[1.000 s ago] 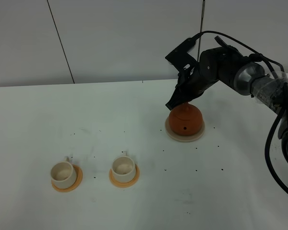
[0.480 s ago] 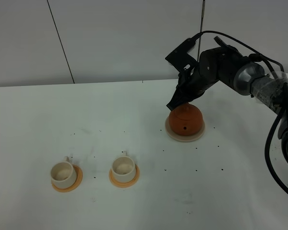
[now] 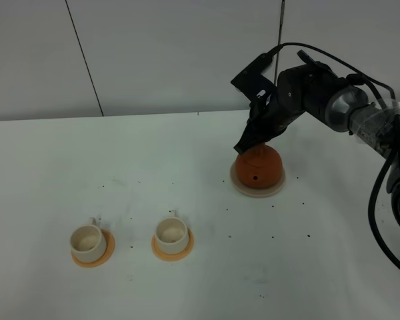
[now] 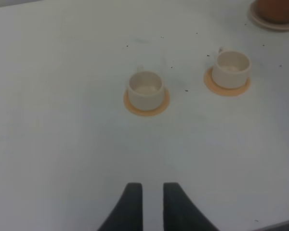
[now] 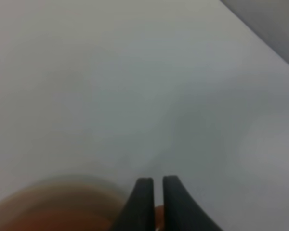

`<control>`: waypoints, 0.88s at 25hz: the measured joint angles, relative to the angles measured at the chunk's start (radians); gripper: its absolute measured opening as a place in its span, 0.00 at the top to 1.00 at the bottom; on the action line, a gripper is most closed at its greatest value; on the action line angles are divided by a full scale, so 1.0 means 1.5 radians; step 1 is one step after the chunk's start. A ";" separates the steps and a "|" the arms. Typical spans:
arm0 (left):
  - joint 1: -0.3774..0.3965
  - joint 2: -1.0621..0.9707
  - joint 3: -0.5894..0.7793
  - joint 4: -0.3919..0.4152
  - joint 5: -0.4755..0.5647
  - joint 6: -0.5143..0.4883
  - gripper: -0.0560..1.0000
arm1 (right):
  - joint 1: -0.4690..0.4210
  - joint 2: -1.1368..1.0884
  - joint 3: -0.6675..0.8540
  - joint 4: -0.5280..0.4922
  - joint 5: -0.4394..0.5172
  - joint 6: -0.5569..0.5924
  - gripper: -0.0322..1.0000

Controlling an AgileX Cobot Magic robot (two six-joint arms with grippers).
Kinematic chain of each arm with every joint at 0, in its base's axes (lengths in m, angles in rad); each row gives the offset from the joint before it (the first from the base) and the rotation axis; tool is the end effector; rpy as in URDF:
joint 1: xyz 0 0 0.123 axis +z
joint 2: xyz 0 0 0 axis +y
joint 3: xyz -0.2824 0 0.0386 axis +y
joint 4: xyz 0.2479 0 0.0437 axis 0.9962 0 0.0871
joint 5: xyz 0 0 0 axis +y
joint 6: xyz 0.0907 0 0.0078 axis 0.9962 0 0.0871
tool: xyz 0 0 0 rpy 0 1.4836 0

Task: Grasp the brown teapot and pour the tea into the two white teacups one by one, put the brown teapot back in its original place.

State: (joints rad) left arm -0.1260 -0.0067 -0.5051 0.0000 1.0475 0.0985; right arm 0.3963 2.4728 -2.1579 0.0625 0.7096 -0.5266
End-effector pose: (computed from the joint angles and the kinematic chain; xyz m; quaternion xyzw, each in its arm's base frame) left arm -0.0059 0.0007 0.2796 0.0948 0.8413 -0.0073 0.5321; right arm 0.5046 0.2152 0.1593 -0.4084 0.8577 0.0064 0.3124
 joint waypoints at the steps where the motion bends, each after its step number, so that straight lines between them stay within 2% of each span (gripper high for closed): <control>1: 0.000 0.000 0.000 0.000 0.000 0.000 0.78 | 0.000 0.000 0.000 -0.001 0.001 0.001 0.94; 22: 0.000 0.000 0.000 0.000 0.000 0.001 0.78 | -0.001 0.000 -0.005 -0.058 0.049 0.046 0.94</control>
State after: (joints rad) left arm -0.1260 -0.0067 -0.5051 0.0000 1.0475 0.0996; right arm 0.3953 2.4728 -2.1660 -0.0240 0.7838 -0.4575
